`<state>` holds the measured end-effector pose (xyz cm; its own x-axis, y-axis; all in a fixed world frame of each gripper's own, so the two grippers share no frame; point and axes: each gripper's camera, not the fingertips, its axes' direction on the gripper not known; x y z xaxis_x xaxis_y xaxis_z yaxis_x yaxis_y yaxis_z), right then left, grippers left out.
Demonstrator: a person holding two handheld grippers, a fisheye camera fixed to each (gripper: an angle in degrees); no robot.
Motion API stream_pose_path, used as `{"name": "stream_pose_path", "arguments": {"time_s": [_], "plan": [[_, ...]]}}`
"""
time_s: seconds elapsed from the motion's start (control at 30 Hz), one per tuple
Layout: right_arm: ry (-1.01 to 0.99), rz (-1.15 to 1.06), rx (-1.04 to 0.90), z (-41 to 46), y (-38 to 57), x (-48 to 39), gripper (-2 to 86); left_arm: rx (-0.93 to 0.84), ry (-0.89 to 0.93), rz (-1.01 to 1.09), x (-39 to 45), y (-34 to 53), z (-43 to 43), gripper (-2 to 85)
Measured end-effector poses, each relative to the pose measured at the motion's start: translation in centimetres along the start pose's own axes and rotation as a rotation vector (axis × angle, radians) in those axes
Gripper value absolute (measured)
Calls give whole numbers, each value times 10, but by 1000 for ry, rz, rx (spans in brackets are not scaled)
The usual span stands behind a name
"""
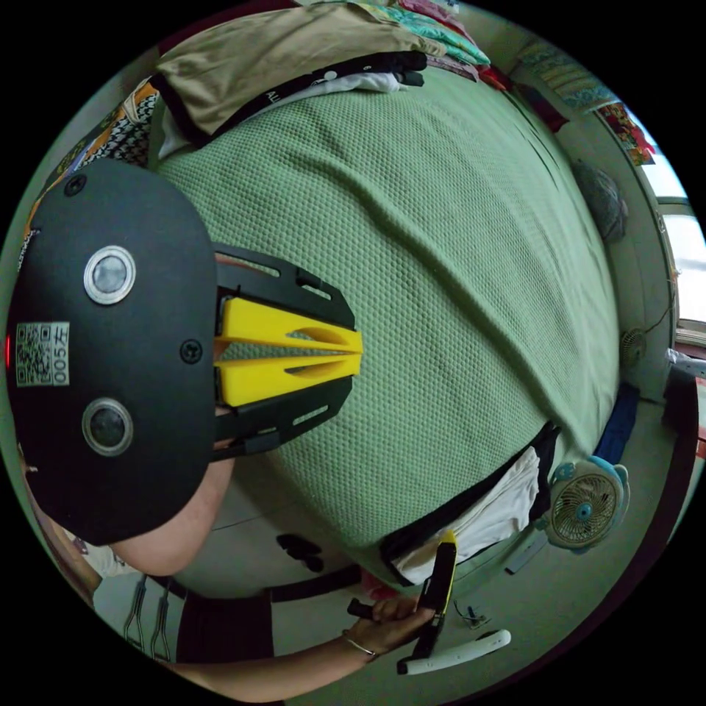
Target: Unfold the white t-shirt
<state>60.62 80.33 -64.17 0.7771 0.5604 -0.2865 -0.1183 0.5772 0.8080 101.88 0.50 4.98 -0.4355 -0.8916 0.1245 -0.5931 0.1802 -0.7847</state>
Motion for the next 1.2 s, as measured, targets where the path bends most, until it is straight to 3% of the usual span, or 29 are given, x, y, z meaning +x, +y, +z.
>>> {"name": "stream_pose_path", "arguments": {"time_s": [0.17, 0.53, 0.63, 0.8, 1.2], "plan": [[76, 25, 22, 5, -1, -2, 45, -10, -18, 30, 5, -3, 5, -6], [39, 195, 110, -9, 4, 6, 6, 5, -7, 36, -1, -5, 5, -6], [-19, 166, 76, -11, 2, -8, 2, 19, 12, 29, -4, -3, 2, -6], [144, 89, 75, -22, -3, -51, 1, 43, 44, 12, -12, 2, -5, -6], [-34, -238, 86, -22, 6, -204, -4, 72, -12, -125, -51, 26, -23, -6]]}}
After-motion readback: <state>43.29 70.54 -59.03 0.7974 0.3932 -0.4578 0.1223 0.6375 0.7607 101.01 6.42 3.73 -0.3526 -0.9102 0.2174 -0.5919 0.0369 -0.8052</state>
